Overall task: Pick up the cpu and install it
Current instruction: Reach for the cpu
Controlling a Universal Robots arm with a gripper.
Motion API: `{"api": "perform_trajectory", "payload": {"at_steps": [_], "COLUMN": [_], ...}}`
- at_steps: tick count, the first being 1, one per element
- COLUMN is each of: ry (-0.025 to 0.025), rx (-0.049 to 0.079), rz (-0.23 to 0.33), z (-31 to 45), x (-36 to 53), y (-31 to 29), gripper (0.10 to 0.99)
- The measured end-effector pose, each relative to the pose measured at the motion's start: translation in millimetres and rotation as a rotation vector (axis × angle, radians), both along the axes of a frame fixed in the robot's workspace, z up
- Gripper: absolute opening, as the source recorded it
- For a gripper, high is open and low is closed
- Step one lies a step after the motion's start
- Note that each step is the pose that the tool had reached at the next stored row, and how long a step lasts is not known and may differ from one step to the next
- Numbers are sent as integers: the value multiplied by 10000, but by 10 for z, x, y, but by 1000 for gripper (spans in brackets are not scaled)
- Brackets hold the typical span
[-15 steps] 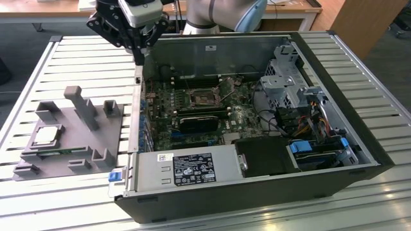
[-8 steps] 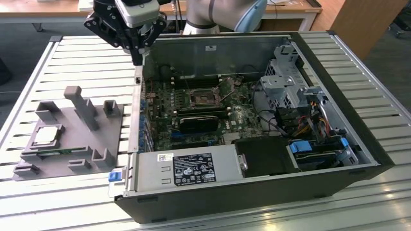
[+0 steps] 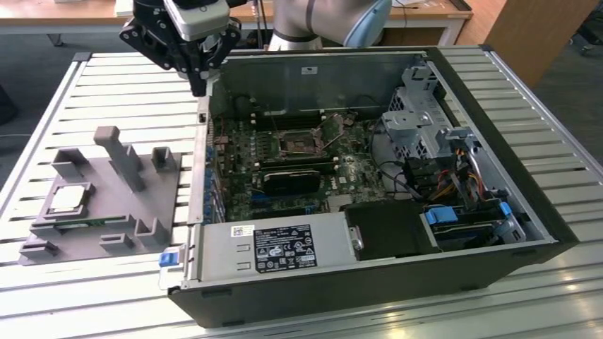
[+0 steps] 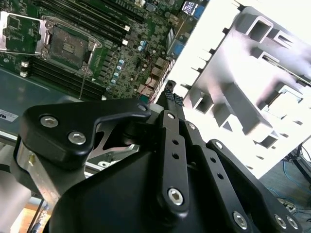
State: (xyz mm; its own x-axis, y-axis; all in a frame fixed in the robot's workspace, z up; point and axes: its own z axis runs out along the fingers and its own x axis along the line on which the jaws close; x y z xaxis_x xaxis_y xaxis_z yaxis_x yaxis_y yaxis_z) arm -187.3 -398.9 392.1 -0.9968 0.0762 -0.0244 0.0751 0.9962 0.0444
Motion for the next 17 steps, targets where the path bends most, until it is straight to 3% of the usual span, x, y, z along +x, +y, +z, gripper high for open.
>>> {"api": "perform_trajectory", "payload": {"at_steps": [17], "ry": [0], "rx": [0], "rz": [1], "z": [-2], "x": [-120], "y": [0], "gripper": [106]}}
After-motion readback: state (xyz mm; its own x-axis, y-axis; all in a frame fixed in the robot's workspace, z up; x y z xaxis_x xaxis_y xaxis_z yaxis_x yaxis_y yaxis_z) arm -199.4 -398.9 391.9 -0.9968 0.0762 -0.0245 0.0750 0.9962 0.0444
